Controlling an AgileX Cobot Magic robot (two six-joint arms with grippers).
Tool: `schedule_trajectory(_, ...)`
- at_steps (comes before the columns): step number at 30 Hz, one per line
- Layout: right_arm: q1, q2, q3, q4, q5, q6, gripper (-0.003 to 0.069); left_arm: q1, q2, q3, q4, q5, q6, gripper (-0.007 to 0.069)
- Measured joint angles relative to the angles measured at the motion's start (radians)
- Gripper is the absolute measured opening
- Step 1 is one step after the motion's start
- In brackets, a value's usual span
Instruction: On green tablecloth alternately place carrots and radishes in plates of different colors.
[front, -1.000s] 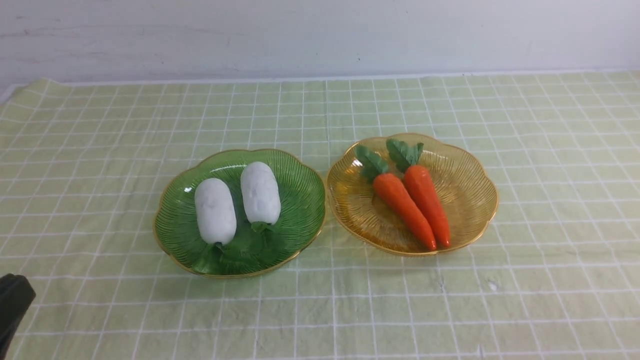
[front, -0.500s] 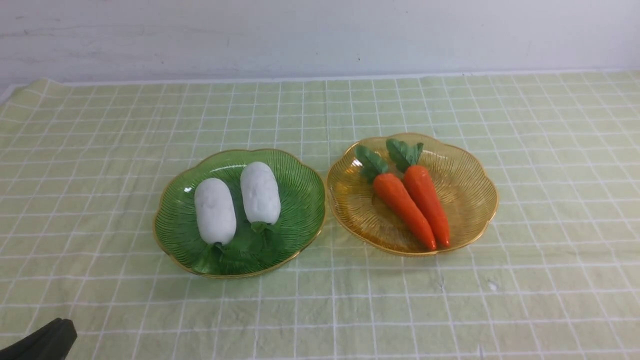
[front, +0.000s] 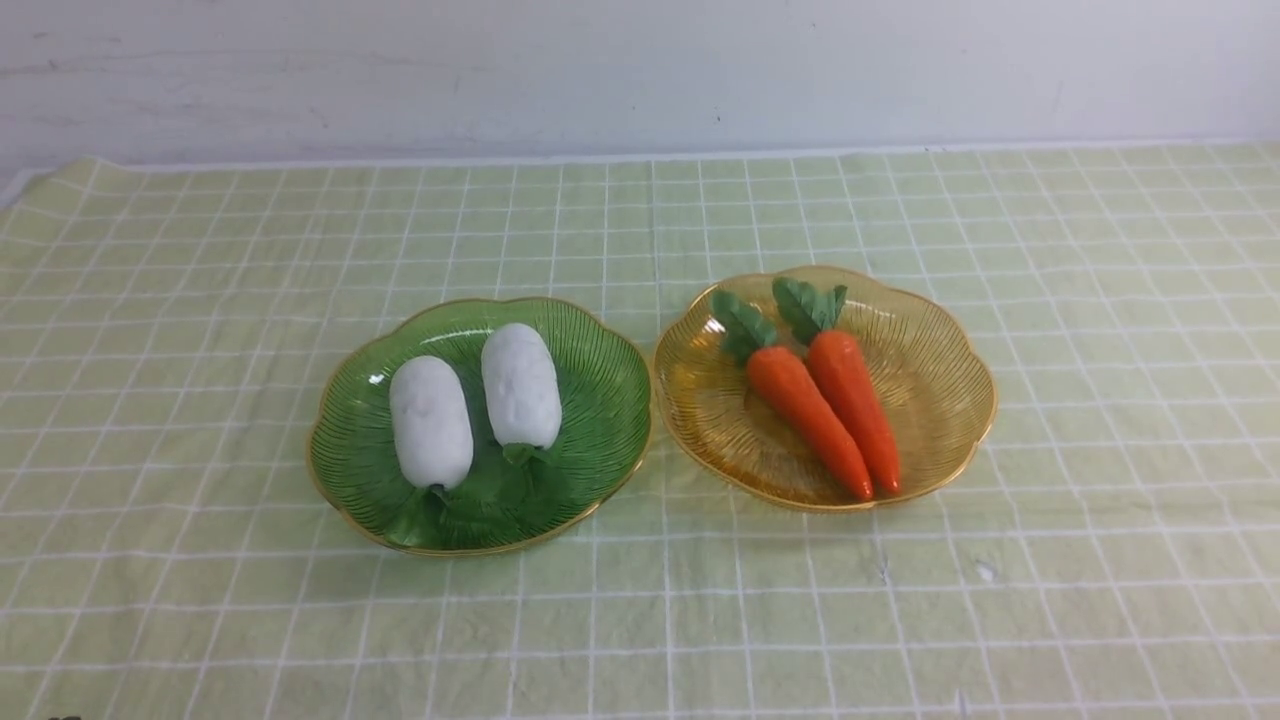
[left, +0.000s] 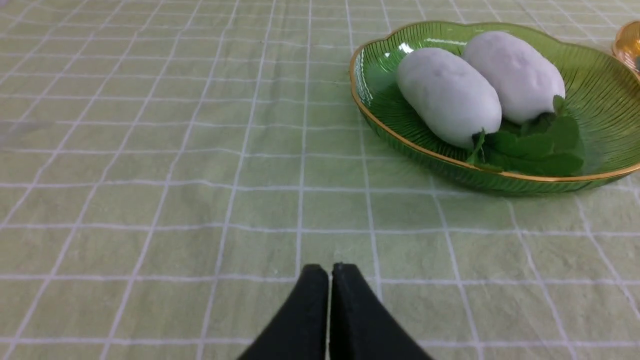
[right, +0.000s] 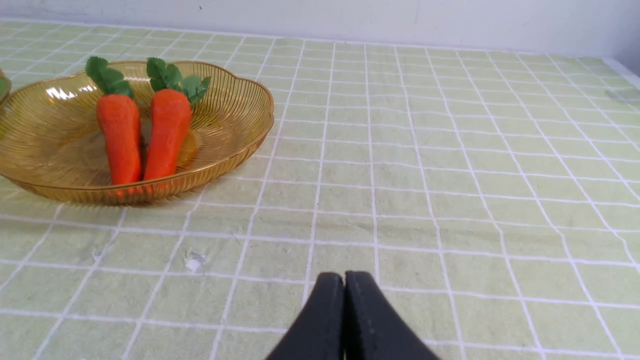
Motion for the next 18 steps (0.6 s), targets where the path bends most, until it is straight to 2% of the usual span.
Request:
schedule_trajectory(5, 0.000, 0.000, 0.000, 0.000, 0.000, 0.000, -0.0015, -0.052, 0.000, 0.000, 0.004, 0.003, 0.004, -0.0008)
schedule_trajectory(18, 0.000, 0.000, 0.000, 0.000, 0.000, 0.000, -0.0015, -0.056, 0.000, 0.000, 0.006, 0.004, 0.004, -0.0008)
